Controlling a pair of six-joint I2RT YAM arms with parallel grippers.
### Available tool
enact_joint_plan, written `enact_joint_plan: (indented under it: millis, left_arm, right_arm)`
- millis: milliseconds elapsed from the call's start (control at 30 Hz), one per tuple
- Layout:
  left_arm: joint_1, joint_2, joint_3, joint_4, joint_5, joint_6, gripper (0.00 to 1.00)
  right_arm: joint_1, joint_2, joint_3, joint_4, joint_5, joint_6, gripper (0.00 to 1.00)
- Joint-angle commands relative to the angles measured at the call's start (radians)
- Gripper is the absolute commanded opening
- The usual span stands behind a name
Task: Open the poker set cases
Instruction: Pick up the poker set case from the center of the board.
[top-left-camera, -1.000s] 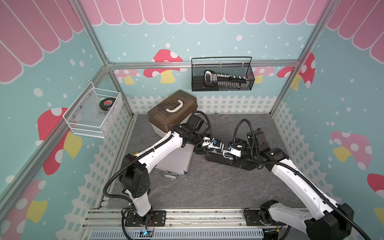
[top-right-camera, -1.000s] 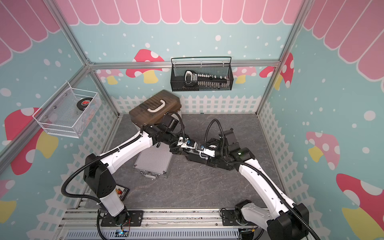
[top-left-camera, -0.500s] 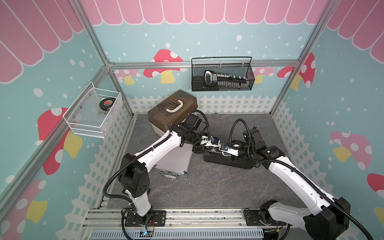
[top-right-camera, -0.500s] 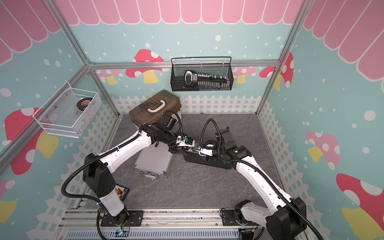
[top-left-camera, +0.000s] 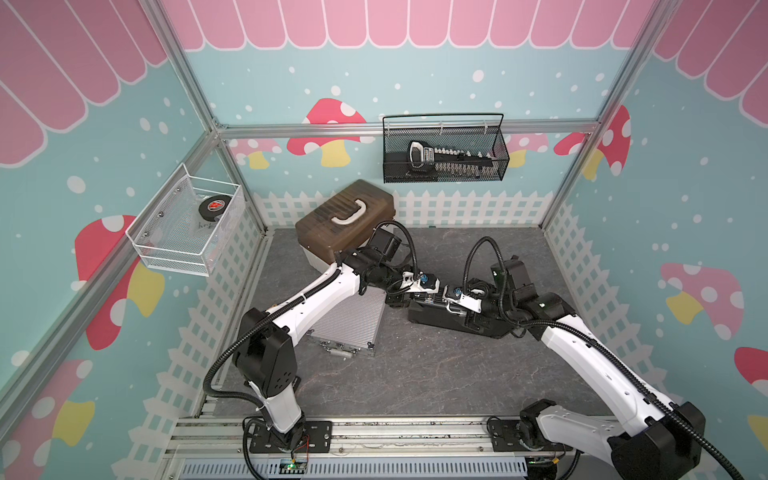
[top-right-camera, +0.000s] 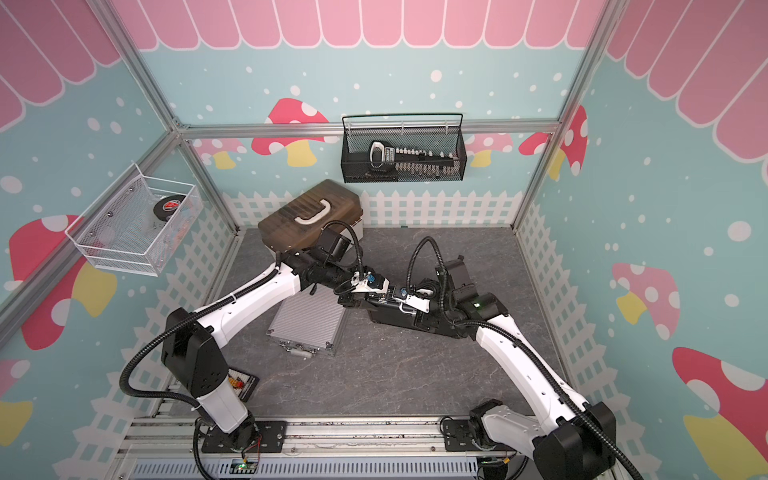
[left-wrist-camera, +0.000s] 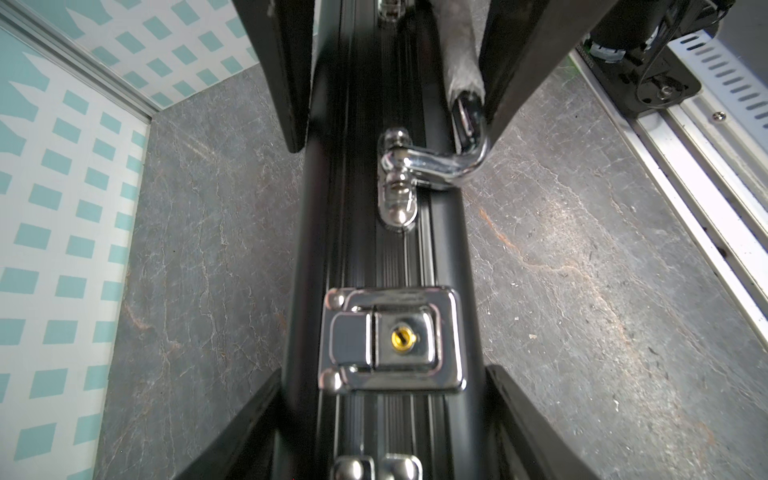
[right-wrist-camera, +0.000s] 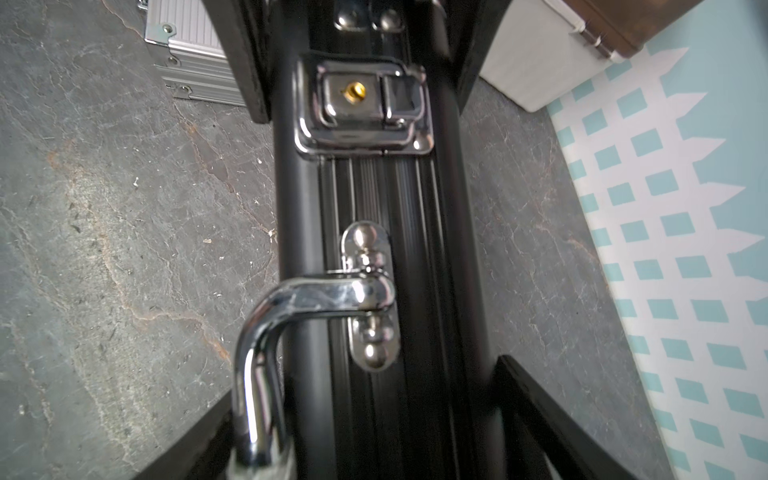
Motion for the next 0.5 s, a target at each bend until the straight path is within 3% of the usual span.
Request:
enact_joint_plan:
  millis: [0,100,167,333,433,467]
  left_arm:
    - [0.008,-0.048,0.014,0.023,0.061,0.028,0.22]
    - [0.01,-0.043,0.011,0.024,0.071,0.026,0.22]
    - [0.014,-0.043,0.012,0.024,0.085,0.028,0.22]
    - [0.018,-0.035,0.015,0.034,0.118,0.016,0.24]
    - [0.018,-0.038,0.014,0.054,0.106,-0.007,0.35]
    - [0.018,-0.044,0.012,0.07,0.089,-0.027,0.45]
  right_arm:
    - [-0.021,0.002,0.023,-0.169,0.079,-0.001,0.77]
    - [-0.024,-0.008,0.029,-0.195,0.108,0.001,0.76]
    - [-0.024,-0.01,0.022,-0.187,0.11,-0.005,0.68]
    - [-0.024,0.02,0.019,-0.13,0.019,0.034,0.37]
    - [-0.025,0.034,0.022,-0.112,-0.001,0.048,0.16]
    - [-0.024,0.037,0.025,-0.114,0.0,0.053,0.09]
